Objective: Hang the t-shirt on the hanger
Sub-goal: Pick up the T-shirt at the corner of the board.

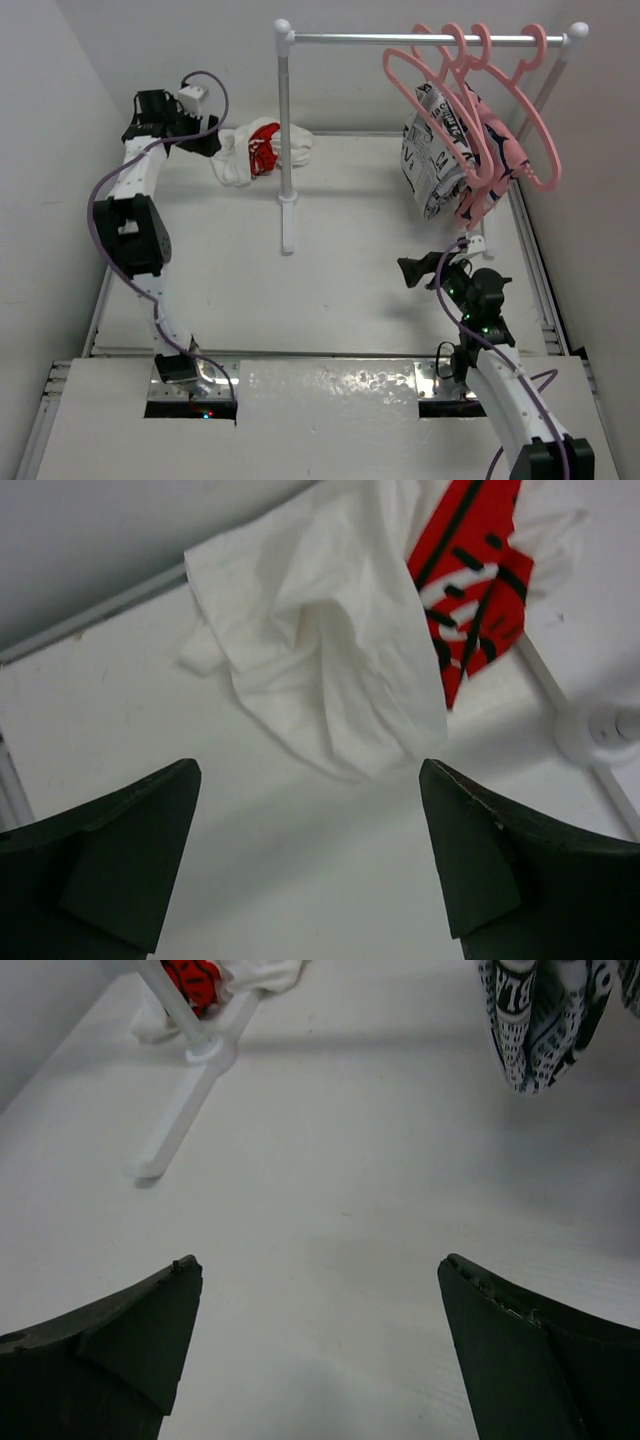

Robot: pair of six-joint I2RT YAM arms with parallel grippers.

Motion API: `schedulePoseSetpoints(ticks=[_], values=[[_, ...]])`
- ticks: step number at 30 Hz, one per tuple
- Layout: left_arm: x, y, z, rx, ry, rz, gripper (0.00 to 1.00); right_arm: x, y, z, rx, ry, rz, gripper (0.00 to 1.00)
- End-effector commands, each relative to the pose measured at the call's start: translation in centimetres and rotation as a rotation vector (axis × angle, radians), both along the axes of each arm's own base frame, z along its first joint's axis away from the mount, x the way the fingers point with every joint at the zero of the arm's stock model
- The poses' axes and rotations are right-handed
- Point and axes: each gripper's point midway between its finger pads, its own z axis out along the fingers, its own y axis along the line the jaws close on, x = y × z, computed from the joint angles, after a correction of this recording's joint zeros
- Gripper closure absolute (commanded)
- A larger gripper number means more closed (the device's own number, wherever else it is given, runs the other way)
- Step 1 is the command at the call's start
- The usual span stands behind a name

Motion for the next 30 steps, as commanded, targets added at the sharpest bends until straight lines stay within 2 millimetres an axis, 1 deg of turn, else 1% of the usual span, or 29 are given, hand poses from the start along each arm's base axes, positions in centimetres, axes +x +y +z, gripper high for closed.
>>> schedulePoseSetpoints(ticks=[1, 2, 3, 4, 5, 6, 7, 8, 9, 10, 11, 13, 14, 15, 16, 17, 18, 19, 20, 21, 22, 23, 24, 25, 26, 27, 28, 29, 30], values=[[4.1, -4.0, 3.2, -0.076, -0.122, -0.112, 0.12, -0.5, 0.1, -3.1, -0.067, 0.049, 0.033, 0.01], [5.0, -5.2, 0.8, -0.075, -0.098, -0.160, 0.11, -0.7, 0.0, -3.9, -0.082, 0.075, 0.036, 0.01], [5.8, -6.2, 1.0, -0.061, -0.126, -0.200, 0.10, -0.2, 0.0, -3.0, -0.095, 0.066, 0.039, 0.01], [6.6, -8.4, -0.2, -0.062, -0.150, -0.264, 0.07, 0.0, -0.2, -3.5, -0.119, 0.097, 0.038, 0.01], [7.1, -9.2, -0.2, -0.074, -0.174, -0.283, 0.05, 0.1, -0.3, -3.8, -0.127, 0.113, 0.034, 0.01], [7.6, -9.9, -0.7, -0.099, -0.184, -0.289, 0.03, 0.3, -0.4, -3.8, -0.138, 0.120, 0.029, 0.01], [8.3, -10.8, -2.3, -0.176, -0.157, -0.267, 0.02, 0.1, -0.5, -4.6, -0.144, 0.155, 0.029, 0.01], [9.7, -11.2, -0.8, -0.200, -0.223, -0.267, 0.02, 0.2, -0.7, -4.8, -0.152, 0.164, 0.016, 0.01], [10.3, -11.4, -1.4, -0.249, -0.206, -0.245, 0.02, 0.3, -0.9, -4.9, -0.156, 0.172, 0.009, 0.01], [11.4, -11.3, -3.2, -0.259, -0.199, -0.219, 0.02, 0.3, -1.0, -5.2, -0.158, 0.189, 0.004, 0.01], [12.2, -11.1, -2.6, -0.259, -0.225, -0.203, 0.01, 0.3, -1.1, -5.3, -0.163, 0.195, -0.003, 0.01], [13.0, -10.5, -4.4, -0.238, -0.222, -0.172, 0.06, 0.4, -1.3, -5.4, -0.170, 0.210, -0.014, 0.01], [13.1, -10.4, -5.0, -0.223, -0.216, -0.165, 0.11, 0.4, -1.4, -5.3, -0.174, 0.210, -0.016, 0.01], [13.1, -10.4, -6.0, -0.193, -0.209, -0.173, 0.26, 0.4, -1.5, -5.3, -0.176, 0.216, -0.018, 0.01], [12.7, -10.4, -6.7, -0.180, -0.183, -0.179, 0.38, 0.5, -1.5, -5.2, -0.180, 0.212, -0.019, 0.01], [12.3, -10.4, -7.0, -0.159, -0.173, -0.180, 0.69, 0.6, -1.5, -4.9, -0.185, 0.205, -0.019, 0.01], [12.0, -10.2, -7.3, -0.151, -0.160, -0.172, 0.86, 0.6, -1.5, -4.8, -0.188, 0.204, -0.018, 0.01], [11.4, -10.1, -8.2, -0.154, -0.128, -0.153, 1.00, 0.8, -1.5, -4.3, -0.194, 0.186, -0.011, 0.01], [11.2, -9.8, -8.0, -0.147, -0.127, -0.140, 1.00, 0.8, -1.4, -4.1, -0.199, 0.182, -0.008, 0.01], [10.7, -9.7, -6.0, -0.147, -0.141, -0.131, 1.00, 0.7, -1.4, -4.1, -0.204, 0.190, -0.001, 0.01], [10.1, -9.7, -5.4, -0.152, -0.135, -0.130, 1.00, 0.7, -1.4, -3.9, -0.208, 0.188, 0.003, 0.01], [9.7, -8.9, -4.2, -0.167, -0.138, -0.108, 1.00, 0.9, -1.3, -3.2, -0.216, 0.176, 0.008, 0.01], [8.9, -8.4, 0.5, -0.173, -0.201, -0.098, 1.00, 0.6, -1.2, -3.3, -0.218, 0.191, 0.021, 0.01], [7.8, -7.8, 1.7, -0.188, -0.194, -0.083, 1.00, 0.6, -1.1, -3.0, -0.222, 0.185, 0.032, 0.01], [6.1, -6.8, 6.8, -0.204, -0.257, -0.077, 1.00, 0.7, -1.0, -2.4, -0.230, 0.166, 0.039, 0.01], [4.6, -6.4, 8.0, -0.214, -0.242, -0.072, 1.00, 0.5, -0.9, -2.2, -0.229, 0.165, 0.050, 0.01], [2.9, -5.5, 8.4, -0.217, -0.222, -0.059, 1.00, 0.5, -0.8, -1.8, -0.230, 0.153, 0.056, 0.01], [0.1, -5.6, 12.6, -0.205, -0.281, -0.084, 1.00, 0.6, -0.7, -1.3, -0.231, 0.139, 0.059, 0.01], [-2.3, -5.8, 11.0, -0.199, -0.207, -0.091, 1.00, 0.4, -0.4, -1.0, -0.225, 0.134, 0.077, 0.01]])
